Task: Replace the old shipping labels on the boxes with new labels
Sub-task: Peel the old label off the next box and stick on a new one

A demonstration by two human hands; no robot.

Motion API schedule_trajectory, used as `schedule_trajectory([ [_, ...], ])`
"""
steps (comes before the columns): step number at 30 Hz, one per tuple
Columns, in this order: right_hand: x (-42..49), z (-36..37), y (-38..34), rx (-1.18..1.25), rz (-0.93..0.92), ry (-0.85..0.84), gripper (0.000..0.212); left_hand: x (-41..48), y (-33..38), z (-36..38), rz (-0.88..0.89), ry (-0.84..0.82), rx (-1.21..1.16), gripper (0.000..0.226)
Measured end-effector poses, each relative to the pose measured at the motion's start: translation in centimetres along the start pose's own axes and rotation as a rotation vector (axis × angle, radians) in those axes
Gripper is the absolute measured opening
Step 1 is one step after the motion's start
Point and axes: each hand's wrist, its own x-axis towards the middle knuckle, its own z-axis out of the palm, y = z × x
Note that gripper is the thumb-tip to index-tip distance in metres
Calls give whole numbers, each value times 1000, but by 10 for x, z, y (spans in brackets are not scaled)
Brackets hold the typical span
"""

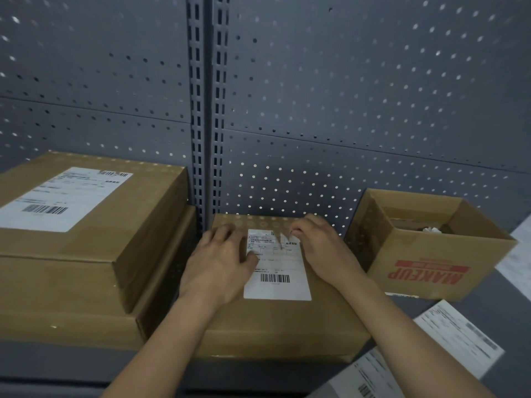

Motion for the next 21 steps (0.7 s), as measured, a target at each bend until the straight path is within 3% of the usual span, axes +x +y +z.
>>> schedule_trajectory([
  [15, -6, -7, -6, 125, -39, 146, 18, 0, -1, 0, 2, 16, 4, 52],
  [21, -8, -9, -3, 194, -94, 334, 20, 0, -1, 0, 3, 11, 9, 54],
])
